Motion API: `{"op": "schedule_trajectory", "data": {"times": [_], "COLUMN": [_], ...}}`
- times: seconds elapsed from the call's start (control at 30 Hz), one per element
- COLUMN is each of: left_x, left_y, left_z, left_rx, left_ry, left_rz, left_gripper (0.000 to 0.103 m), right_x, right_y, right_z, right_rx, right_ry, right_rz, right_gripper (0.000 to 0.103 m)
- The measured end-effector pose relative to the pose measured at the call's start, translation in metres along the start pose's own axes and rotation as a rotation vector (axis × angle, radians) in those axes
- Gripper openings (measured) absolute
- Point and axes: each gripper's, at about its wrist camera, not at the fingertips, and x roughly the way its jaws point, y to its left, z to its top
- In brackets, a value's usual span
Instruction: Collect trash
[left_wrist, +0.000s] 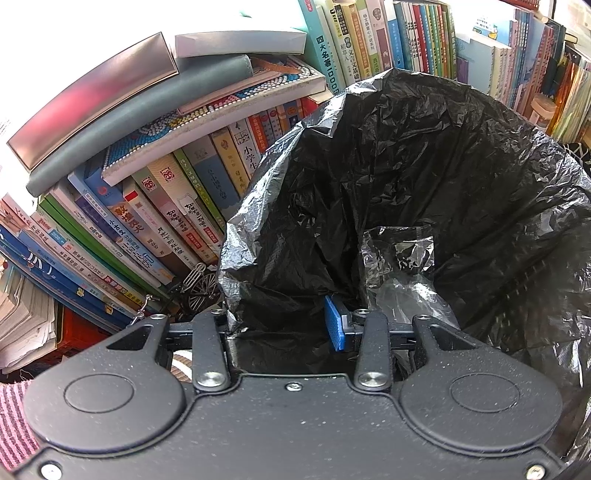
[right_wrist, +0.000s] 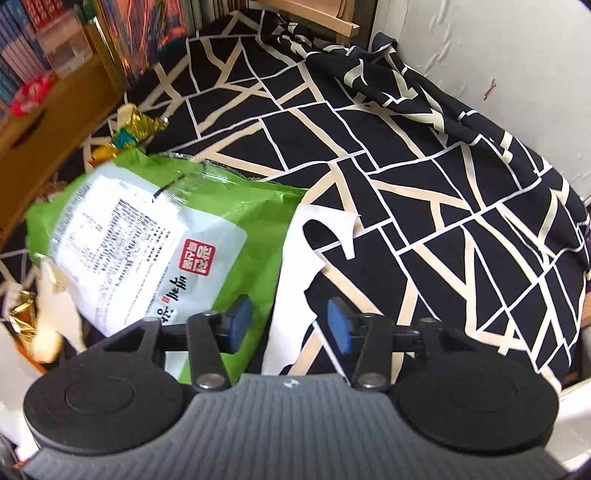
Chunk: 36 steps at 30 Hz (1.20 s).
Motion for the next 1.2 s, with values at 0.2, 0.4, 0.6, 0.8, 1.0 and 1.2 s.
{"op": "schedule_trajectory", "data": {"times": [0.2, 0.4, 0.6, 0.8, 1.0, 1.2], "left_x": [0.001, 0.001, 0.001, 0.001, 0.001, 0.001], "left_y": [0.000, 0.000, 0.000, 0.000, 0.000, 0.000], "left_z": [0.000, 0.000, 0.000, 0.000, 0.000, 0.000], "left_rx": [0.001, 0.003, 0.003, 0.001, 0.002, 0.001], "left_ry": [0.001, 0.000, -0.001, -0.001, -0.002, -0.001], "left_rz": [0.004, 0.004, 0.001, -0.001, 0.000, -0.001], "left_gripper": [0.037, 0.038, 0.038, 0.038, 0.038, 0.038], "right_x": [0.008, 0.006, -0.010, -0.044, -0.094, -0.163], "right_y": [-0.007, -0.012, -0.002, -0.011, -0.011, 0.020], "right_z": [-0.006, -0.003, 0.003, 0.019, 0.033, 0.029], "right_rx": [-0.009, 0.032, 0.030, 0.130, 0.150, 0.056], "right_ry": [-0.035, -0.009, -0.014, -0.077, -0.231, -0.392], "right_rz": [-0.034, -0.001, 0.005, -0.002, 0.062, 0.369], "right_gripper": [0.069, 0.031, 0.031, 0.030, 0.030, 0.030]}}
